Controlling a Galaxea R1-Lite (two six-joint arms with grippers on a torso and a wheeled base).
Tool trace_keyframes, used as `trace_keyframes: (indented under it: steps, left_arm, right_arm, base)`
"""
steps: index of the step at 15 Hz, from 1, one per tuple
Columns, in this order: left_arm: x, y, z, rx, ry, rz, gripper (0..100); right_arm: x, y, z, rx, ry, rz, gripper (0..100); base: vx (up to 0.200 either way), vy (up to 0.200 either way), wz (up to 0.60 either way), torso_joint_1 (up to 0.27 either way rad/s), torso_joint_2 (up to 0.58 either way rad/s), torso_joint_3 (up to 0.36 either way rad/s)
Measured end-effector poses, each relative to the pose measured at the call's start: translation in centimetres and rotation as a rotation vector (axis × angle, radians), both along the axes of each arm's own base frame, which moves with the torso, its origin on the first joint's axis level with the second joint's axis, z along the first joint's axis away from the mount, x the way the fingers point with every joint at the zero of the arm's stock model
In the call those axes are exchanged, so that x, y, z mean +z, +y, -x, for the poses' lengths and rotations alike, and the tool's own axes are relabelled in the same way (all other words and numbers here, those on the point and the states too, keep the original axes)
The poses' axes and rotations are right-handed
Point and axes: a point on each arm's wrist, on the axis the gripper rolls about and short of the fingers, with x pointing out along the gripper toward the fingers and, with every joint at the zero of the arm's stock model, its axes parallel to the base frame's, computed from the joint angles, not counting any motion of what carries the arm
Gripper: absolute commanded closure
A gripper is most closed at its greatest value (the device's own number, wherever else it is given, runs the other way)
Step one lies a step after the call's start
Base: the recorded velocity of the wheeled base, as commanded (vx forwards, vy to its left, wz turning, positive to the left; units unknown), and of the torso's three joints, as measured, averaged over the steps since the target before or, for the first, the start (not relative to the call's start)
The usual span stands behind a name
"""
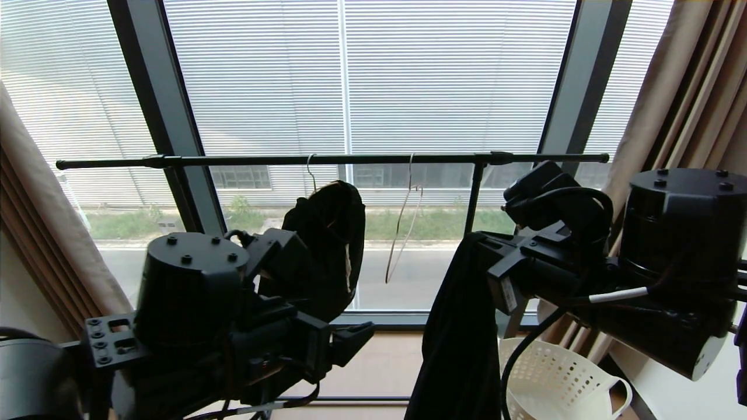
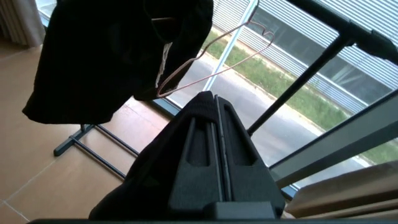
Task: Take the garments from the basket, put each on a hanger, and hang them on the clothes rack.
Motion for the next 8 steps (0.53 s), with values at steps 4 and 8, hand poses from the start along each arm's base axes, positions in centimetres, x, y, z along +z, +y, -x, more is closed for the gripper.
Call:
trace_keyframes:
  steps: [4,8]
  left_arm:
    - [-0.7,-3.8,-0.3,-0.065,0.012,0.007,0]
    - [-1.6,-5.7,0.0,-0.066,-0.011,-0.004,0]
  right_arm:
    - [-0.9,1.3,-0.2,-0.013,0.030,-0.003,100]
    - [-1.2,2.4,0.4,0.014,0.046,-0.014,100]
  base:
    - [0.000,0.000,0.00,0.000,0.00,0.000]
    - [0.000,0.000,0.00,0.000,0.00,0.000]
